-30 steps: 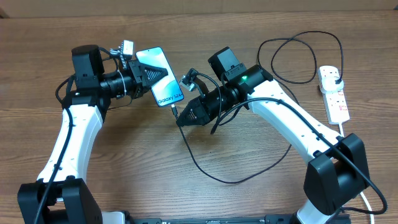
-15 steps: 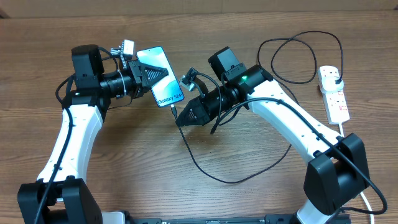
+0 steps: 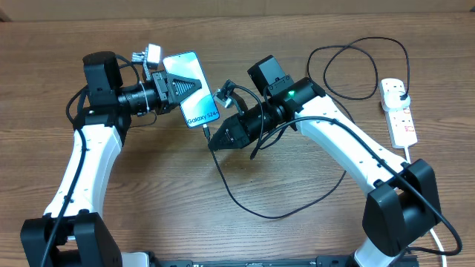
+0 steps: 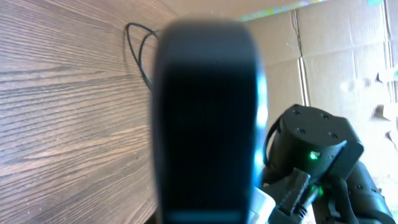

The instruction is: Plug charger to phone and switch on socket

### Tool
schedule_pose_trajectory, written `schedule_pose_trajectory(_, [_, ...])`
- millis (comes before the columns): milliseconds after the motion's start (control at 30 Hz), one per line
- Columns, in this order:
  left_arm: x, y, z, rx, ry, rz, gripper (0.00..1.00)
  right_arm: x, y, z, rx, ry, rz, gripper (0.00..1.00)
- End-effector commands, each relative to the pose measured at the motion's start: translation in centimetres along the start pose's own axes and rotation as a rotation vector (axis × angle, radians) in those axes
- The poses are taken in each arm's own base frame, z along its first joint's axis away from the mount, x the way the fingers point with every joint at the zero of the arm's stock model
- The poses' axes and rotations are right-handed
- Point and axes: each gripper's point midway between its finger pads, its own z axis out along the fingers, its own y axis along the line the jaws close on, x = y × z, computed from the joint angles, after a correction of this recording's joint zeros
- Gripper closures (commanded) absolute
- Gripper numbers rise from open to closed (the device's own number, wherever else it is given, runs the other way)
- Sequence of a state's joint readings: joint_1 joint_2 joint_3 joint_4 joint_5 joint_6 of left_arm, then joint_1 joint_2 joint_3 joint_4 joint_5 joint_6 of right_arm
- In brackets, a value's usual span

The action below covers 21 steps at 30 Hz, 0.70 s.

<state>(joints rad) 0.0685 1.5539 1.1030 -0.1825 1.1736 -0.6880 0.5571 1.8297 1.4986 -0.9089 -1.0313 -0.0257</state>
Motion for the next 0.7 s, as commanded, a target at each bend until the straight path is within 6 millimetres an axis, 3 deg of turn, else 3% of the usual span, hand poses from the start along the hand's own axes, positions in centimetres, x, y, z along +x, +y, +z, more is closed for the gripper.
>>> schedule_pose_trajectory(0, [0.7,-2.4,-0.3,0.072,0.039,0.109,0.96,-0.4,1.9,-0.9,-0.029,-0.028,-0.044,0.96])
schedule_pose_trajectory(467, [0.9,-2.5,-0.3,0.081,0.045,0.133,0.96,-2.4,1.5,-2.3,-0.042,-0.103,-0.031,0.96])
schedule_pose_trajectory(667, [0.5,-2.4,-0.4,0.07,0.029,0.142,0.96,-2.3,1.5,-2.3,-0.042,-0.098,-0.019,0.96])
